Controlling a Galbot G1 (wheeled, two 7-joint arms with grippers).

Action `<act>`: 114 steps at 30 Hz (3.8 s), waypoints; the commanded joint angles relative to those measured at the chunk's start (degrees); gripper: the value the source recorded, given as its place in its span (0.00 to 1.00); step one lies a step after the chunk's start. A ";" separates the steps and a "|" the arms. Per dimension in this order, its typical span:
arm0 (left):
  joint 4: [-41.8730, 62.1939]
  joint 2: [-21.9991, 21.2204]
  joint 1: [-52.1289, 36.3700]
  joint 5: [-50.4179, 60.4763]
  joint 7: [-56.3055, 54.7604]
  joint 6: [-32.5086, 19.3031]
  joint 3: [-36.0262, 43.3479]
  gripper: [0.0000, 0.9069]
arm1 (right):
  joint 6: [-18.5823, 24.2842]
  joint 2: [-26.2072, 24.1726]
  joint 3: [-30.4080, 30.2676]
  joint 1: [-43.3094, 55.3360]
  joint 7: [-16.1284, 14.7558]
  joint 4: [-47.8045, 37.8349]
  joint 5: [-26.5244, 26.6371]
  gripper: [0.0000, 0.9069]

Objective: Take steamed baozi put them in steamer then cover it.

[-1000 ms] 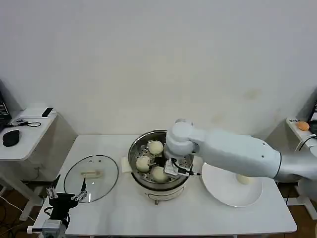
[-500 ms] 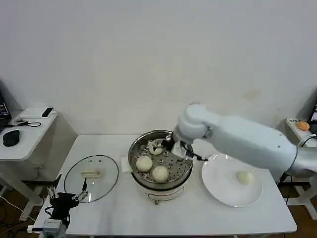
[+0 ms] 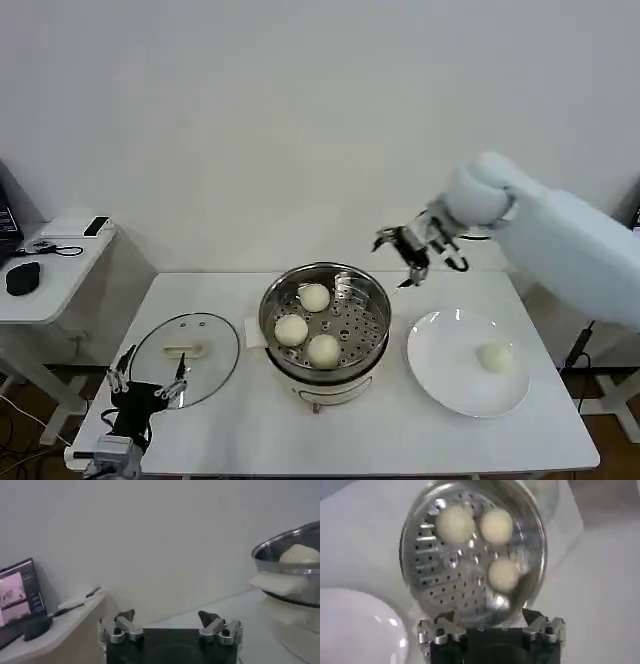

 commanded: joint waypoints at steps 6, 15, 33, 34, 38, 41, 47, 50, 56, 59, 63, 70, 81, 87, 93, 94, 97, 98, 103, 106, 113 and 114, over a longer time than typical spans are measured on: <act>1.29 0.54 -0.75 -0.32 -0.04 -0.03 1.13 1.00 | -10.14 -10.90 7.81 -11.47 -1.66 -6.98 -2.85 1.00; 3.26 0.92 0.12 0.38 -0.26 -0.29 1.34 1.00 | -7.15 -8.37 11.95 -20.40 -1.06 -10.71 -11.32 1.00; 3.43 1.73 0.38 0.10 0.18 -0.18 -0.09 1.00 | -3.49 -4.92 14.97 -29.11 0.29 -14.51 -17.77 1.00; 3.44 1.80 0.34 0.10 0.22 -0.15 -0.09 1.00 | -3.49 -4.90 15.04 -29.30 0.33 -14.52 -17.74 1.00; 3.78 2.25 0.41 0.09 0.20 -0.20 -0.15 1.00 | -3.58 -5.37 14.80 -30.20 0.41 -14.39 -17.73 1.00; 3.89 2.28 0.44 0.08 0.17 -0.21 -0.17 1.00 | -3.35 -4.77 15.36 -30.76 0.85 -15.27 -18.18 1.00; 3.96 2.31 0.46 0.12 0.20 -0.20 -0.12 1.00 | -2.69 -3.50 16.23 -31.81 2.08 -16.85 -20.69 1.00; 4.15 2.44 0.47 0.11 0.19 -0.21 -0.18 1.00 | -2.46 -2.64 16.87 -32.44 3.01 -17.76 -21.26 1.00; 4.14 2.34 0.45 0.16 0.22 -0.25 -0.24 1.00 | -2.47 -1.61 17.21 -33.00 3.83 -18.17 -21.82 1.00; 4.14 2.25 0.35 0.18 0.24 -0.22 -0.27 1.00 | -2.25 -1.02 17.32 -32.89 4.55 -18.92 -22.76 1.00; 4.41 2.26 0.32 0.18 0.21 -0.25 -0.30 1.00 | -1.99 -0.93 17.38 -32.98 4.64 -19.17 -23.38 1.00; 4.87 2.11 0.23 0.33 0.19 -0.30 -0.21 1.00 | -1.75 -0.77 17.47 -33.35 4.47 -19.42 -23.48 1.00; 5.12 2.16 -0.05 0.31 0.23 -0.25 -0.22 1.00 | -1.62 -0.04 17.71 -33.29 5.77 -20.69 -23.90 1.00; 5.31 2.13 -0.20 0.33 0.25 -0.25 -0.19 1.00 | -1.66 -0.09 17.64 -33.28 5.45 -20.82 -23.85 0.83; 5.41 2.19 -0.22 0.33 0.23 -0.26 -0.18 1.00 | -1.61 -0.13 17.87 -33.37 5.50 -20.99 -23.84 0.74; 5.40 2.21 -0.23 0.32 0.22 -0.26 -0.19 1.00 | -1.59 -0.16 17.98 -33.42 5.52 -21.06 -23.86 0.73; 5.32 2.17 -0.23 0.33 0.23 -0.27 -0.21 1.00 | -1.60 -0.33 18.21 -33.57 5.60 -20.96 -23.86 0.72; 5.34 2.17 -0.23 0.33 0.22 -0.27 -0.20 1.00 | -1.55 -0.48 18.28 -33.65 5.55 -20.84 -23.88 0.72; 5.46 2.08 -0.25 0.35 0.20 -0.29 -0.13 1.00 | -1.63 -0.93 18.77 -34.03 5.57 -20.28 -23.78 0.72; 5.43 2.03 -0.24 0.39 0.19 -0.30 0.00 1.00 | -1.75 -1.34 19.05 -33.96 5.73 -19.90 -23.34 0.71; 5.64 2.28 -0.99 0.31 0.29 -0.26 0.18 1.00 | -3.36 -3.92 18.52 -30.49 5.55 -16.42 -18.88 0.72; 5.64 2.30 -1.10 0.27 0.31 -0.21 0.17 1.00 | -3.58 -4.27 18.39 -30.04 5.44 -15.77 -17.99 0.72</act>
